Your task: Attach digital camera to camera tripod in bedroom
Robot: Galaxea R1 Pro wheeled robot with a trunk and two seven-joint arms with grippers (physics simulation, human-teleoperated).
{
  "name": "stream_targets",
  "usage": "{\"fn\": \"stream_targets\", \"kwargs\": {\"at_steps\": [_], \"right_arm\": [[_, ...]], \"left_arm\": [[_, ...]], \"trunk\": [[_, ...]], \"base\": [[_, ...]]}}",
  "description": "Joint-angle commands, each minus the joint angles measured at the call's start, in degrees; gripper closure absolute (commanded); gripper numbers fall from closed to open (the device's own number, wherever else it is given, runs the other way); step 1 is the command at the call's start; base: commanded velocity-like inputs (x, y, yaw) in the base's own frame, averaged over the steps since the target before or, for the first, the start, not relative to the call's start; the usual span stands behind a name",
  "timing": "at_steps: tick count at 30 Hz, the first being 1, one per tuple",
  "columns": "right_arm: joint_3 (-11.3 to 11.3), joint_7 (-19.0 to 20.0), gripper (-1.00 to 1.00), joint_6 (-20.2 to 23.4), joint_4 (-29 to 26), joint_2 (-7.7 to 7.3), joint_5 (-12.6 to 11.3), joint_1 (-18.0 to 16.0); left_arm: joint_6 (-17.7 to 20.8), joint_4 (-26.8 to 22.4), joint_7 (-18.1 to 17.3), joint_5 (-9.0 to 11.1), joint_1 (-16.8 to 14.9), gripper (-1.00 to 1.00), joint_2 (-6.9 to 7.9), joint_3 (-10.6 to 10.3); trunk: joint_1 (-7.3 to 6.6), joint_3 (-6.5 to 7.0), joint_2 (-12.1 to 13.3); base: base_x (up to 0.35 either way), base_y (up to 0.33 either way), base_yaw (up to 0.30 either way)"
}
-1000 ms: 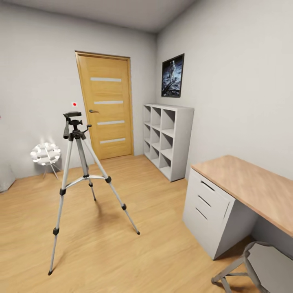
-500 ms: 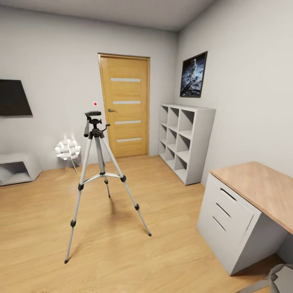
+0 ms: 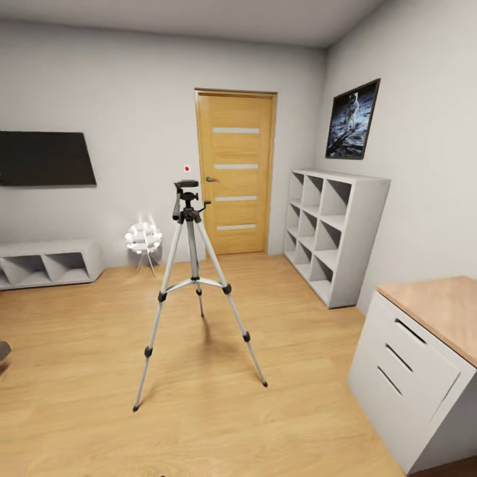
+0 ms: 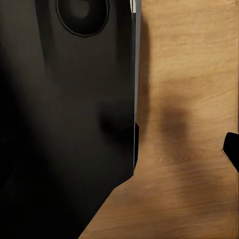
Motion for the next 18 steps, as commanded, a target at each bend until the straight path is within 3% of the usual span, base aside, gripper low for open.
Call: {"fn": "stream_targets", "kwargs": {"at_steps": [1, 18], "right_arm": [[-0.02, -0.03, -1.0, -0.02, 0.01, 0.0, -0.03, 0.0], [-0.02, -0.03, -1.0, -0.04, 0.01, 0.0, -0.01, 0.0]], "left_arm": [[0.46, -0.26, 0.02, 0.02, 0.07, -1.0, 0.0, 0.07], [0.46, -0.26, 0.02, 0.02, 0.07, -1.0, 0.0, 0.05]], "trunk": [[0.0, -0.03, -0.02], [0.0, -0.03, -0.02]], "base": [[0.0, 0.0, 0.276], [0.0, 0.0, 0.276]]}}
